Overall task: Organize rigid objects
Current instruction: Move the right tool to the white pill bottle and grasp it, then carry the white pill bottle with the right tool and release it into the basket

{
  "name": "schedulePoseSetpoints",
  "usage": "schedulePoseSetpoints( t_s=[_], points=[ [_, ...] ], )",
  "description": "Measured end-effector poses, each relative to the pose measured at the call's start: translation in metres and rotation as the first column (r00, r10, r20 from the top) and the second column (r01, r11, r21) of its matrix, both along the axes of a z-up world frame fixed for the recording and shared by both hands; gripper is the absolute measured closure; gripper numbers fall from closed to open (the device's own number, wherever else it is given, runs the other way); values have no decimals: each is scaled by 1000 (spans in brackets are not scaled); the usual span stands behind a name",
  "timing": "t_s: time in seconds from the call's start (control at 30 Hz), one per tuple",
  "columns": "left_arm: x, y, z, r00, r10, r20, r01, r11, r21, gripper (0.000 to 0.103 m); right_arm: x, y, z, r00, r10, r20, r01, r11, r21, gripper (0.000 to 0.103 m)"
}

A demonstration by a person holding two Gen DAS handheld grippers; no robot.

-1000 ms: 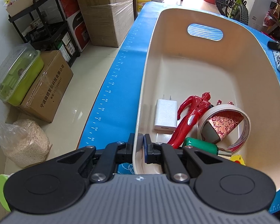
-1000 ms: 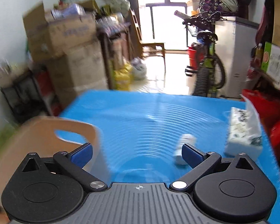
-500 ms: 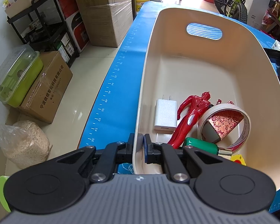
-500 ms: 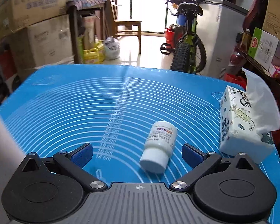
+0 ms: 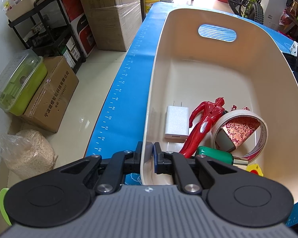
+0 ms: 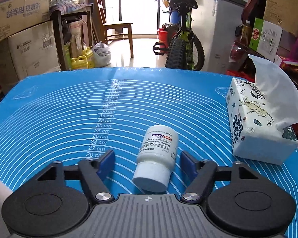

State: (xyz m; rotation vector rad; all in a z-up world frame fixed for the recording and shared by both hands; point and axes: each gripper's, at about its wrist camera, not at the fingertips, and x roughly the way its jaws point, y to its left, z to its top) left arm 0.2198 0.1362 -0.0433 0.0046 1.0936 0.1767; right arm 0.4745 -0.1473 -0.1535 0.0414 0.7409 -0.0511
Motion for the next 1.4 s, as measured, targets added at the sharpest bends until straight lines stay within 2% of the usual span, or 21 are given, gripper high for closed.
schedulePoseSetpoints(
  t_s=[0.1, 0.27, 0.37, 0.43, 0.77, 1.13, 1.4],
  points=[
    [0, 0, 1, 1000, 3, 0, -3, 1000, 0, 91, -7, 3, 1, 1000, 16, 13, -16, 1000, -12, 58],
    [1, -1, 2, 1000, 8, 1, -8, 1000, 2, 91, -19, 4, 3, 1000, 13, 6, -13, 1000, -28, 59],
    [1, 0, 2, 1000, 12, 2, -12, 1000, 0, 91, -35, 4, 7, 999, 19, 37, -15, 995, -96, 59],
    [1, -1, 2, 1000, 16, 4, -16, 1000, 1, 91, -47, 1, 12, 999, 14, 49, -9, 995, -101, 59],
    [0, -4, 2, 999, 35, 14, -35, 999, 11, 91, -105, -16, 64, 995, 48, 88, -39, 995, -92, 59],
    [0, -5, 1, 999, 44, 20, -44, 999, 18, 90, -183, -9, 115, 989, 78, 129, -90, 992, 90, 59],
    [0, -7, 1, 999, 43, 19, -43, 999, 31, 89, -224, 30, 143, 954, 185, 238, -215, 970, 108, 59]
  ],
)
